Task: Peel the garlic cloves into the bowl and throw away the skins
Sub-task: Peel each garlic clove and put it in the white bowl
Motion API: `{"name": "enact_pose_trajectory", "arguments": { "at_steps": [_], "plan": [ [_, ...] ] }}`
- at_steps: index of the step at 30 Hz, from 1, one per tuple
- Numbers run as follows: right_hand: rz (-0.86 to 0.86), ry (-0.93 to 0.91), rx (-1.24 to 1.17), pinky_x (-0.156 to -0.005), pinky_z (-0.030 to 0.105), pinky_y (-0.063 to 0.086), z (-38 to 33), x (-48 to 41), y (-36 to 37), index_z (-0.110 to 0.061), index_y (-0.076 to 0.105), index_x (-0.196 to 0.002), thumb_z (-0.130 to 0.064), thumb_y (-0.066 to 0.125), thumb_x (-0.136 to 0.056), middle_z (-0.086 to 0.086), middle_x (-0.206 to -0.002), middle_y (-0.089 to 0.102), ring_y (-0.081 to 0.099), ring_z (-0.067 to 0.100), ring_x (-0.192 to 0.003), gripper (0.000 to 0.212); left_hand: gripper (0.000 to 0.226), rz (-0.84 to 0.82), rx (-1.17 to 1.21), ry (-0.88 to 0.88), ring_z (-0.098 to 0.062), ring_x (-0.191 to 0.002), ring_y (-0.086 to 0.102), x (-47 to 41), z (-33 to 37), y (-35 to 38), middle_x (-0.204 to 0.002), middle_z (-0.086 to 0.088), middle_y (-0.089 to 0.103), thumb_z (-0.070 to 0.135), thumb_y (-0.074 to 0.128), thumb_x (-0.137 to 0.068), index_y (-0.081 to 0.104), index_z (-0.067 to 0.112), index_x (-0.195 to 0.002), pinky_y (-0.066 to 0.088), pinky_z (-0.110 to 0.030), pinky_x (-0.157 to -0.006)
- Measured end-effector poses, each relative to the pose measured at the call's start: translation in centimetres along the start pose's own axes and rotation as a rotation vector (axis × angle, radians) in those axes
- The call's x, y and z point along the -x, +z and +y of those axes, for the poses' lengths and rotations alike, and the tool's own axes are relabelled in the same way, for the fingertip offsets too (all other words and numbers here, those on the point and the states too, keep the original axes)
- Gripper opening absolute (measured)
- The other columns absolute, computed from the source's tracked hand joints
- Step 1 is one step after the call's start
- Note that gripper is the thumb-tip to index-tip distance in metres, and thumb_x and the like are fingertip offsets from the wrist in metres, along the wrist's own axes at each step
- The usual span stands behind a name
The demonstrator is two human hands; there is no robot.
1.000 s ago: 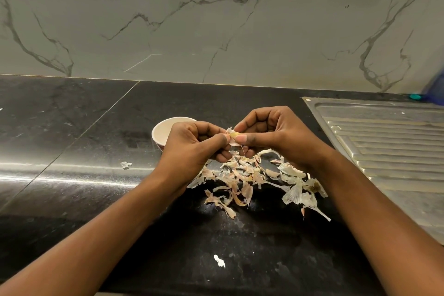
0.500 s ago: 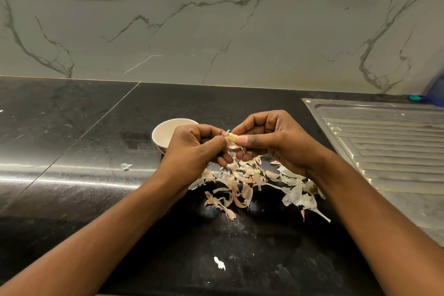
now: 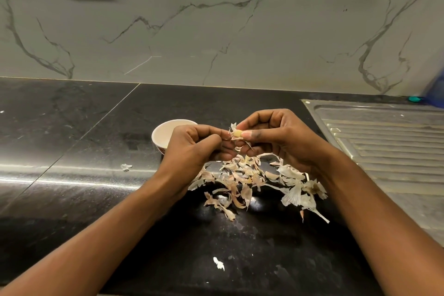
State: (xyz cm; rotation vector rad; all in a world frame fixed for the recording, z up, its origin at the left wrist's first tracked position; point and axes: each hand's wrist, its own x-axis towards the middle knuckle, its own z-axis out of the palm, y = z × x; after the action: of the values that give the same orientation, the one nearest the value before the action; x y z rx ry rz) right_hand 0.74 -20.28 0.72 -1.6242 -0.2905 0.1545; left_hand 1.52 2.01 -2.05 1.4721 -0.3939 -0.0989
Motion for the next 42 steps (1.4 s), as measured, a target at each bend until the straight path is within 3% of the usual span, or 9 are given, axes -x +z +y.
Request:
{"name": "enact_pose_trajectory", "arguments": {
  "at_steps": [5,17,21,30,37,42],
  "plan": [
    [0.002,-0.012,0.042,-0.071,0.026,0.065,0.09,0.08,-0.03,-0.003,0.074,-0.111,-0.017,0.079,-0.082,0.016,-0.103,0.079,0.075,0.022,-0.081,0.033,0.020,-0.072,0.008,-0.016,-0.036,-0.087,0.076,0.16,-0.02,-0.19,-0.097,-0.023,0.079,0.013,0.072,-0.096,0.078,-0.002,-0.108,0.065,-0.035,-0.081],
    [0.031,-0.028,0.271,-0.073,0.032,0.065,0.23,0.08,0.11,-0.006,0.080,-0.108,-0.022,0.074,-0.097,0.018,-0.094,0.079,0.075,0.028,-0.083,0.020,0.007,-0.032,-0.093,0.011,-0.029,-0.074,0.073,0.07,-0.36,-0.24,-0.084,-0.020,0.077,0.003,0.075,-0.093,0.078,0.000,-0.099,0.063,-0.030,-0.070],
    [0.000,-0.007,0.238,-0.072,0.029,0.063,0.26,0.15,0.26,-0.006,0.079,-0.109,-0.019,0.080,-0.092,0.015,-0.090,0.079,0.074,0.026,-0.079,0.021,0.009,-0.040,-0.108,0.011,-0.027,-0.073,0.072,-0.09,-0.39,-0.22,-0.083,-0.019,0.076,0.006,0.075,-0.094,0.077,0.000,-0.100,0.061,-0.028,-0.066],
    [0.043,-0.012,0.132,-0.071,0.031,0.062,0.46,-0.11,-0.33,0.002,0.078,-0.106,-0.014,0.075,-0.097,0.018,-0.092,0.077,0.070,0.027,-0.078,0.018,0.006,0.000,-0.080,0.025,-0.026,-0.070,0.070,-0.18,-0.28,-0.21,-0.083,-0.025,0.074,0.000,0.070,-0.096,0.075,-0.003,-0.096,0.061,-0.027,-0.063],
    [0.153,-0.047,0.145,-0.066,0.029,0.060,0.34,-0.12,-0.50,0.002,0.077,-0.101,-0.010,0.069,-0.101,0.022,-0.092,0.077,0.069,0.027,-0.076,0.014,0.007,0.004,-0.060,-0.001,-0.030,-0.074,0.072,-0.23,-0.27,-0.25,-0.085,-0.025,0.075,-0.001,0.068,-0.097,0.074,-0.004,-0.096,0.063,-0.031,-0.066],
    [0.137,-0.055,0.163,-0.066,0.027,0.060,0.34,-0.14,-0.22,0.000,0.077,-0.101,-0.010,0.074,-0.098,0.019,-0.092,0.078,0.070,0.024,-0.073,0.011,0.009,-0.007,-0.020,-0.042,-0.032,-0.080,0.076,0.10,-0.15,-0.10,-0.089,-0.025,0.077,-0.003,0.071,-0.093,0.077,-0.003,-0.100,0.066,-0.033,-0.071]
  ]
}}
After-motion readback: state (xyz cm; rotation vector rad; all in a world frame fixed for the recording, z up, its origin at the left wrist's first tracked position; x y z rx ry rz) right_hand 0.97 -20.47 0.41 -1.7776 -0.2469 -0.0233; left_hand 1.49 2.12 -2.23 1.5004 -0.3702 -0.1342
